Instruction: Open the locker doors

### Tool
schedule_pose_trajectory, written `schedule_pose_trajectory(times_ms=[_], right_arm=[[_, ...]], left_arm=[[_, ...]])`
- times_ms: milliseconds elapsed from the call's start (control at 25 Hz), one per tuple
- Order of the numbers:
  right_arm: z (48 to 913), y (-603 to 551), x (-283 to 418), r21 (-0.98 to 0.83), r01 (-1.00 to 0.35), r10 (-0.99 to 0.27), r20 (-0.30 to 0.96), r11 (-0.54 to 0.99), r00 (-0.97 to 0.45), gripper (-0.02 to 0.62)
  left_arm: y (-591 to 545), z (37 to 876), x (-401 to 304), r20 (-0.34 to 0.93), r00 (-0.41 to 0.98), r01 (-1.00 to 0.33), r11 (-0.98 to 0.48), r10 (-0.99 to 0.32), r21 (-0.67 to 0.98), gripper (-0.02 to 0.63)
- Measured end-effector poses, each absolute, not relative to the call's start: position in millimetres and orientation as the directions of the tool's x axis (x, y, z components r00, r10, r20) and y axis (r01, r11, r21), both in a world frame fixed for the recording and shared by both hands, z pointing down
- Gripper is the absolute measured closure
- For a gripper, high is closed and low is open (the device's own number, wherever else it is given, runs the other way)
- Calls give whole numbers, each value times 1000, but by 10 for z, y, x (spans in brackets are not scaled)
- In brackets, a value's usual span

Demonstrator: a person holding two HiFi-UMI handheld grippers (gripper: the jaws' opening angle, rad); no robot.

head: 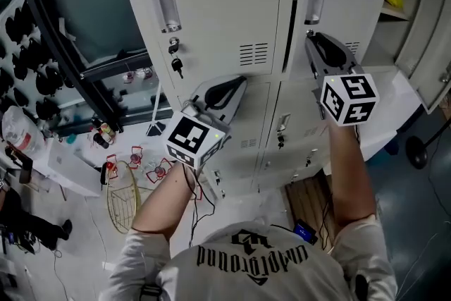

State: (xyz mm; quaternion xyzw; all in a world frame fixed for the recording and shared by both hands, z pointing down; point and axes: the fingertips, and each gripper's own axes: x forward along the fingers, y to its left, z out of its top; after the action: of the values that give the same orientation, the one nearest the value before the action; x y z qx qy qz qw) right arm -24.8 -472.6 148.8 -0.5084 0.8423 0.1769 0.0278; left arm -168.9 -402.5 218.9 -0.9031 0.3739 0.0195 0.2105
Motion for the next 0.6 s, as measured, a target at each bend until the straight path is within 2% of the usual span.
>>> schedule_pose_trajectory(times_ms=[600], right_arm=[[1494,-4212,94,254,-832,-803,-234,494,-548,501]], left_arm=[[-3867,2173,-1167,-188,785,-611,-686,-591,-395,598]])
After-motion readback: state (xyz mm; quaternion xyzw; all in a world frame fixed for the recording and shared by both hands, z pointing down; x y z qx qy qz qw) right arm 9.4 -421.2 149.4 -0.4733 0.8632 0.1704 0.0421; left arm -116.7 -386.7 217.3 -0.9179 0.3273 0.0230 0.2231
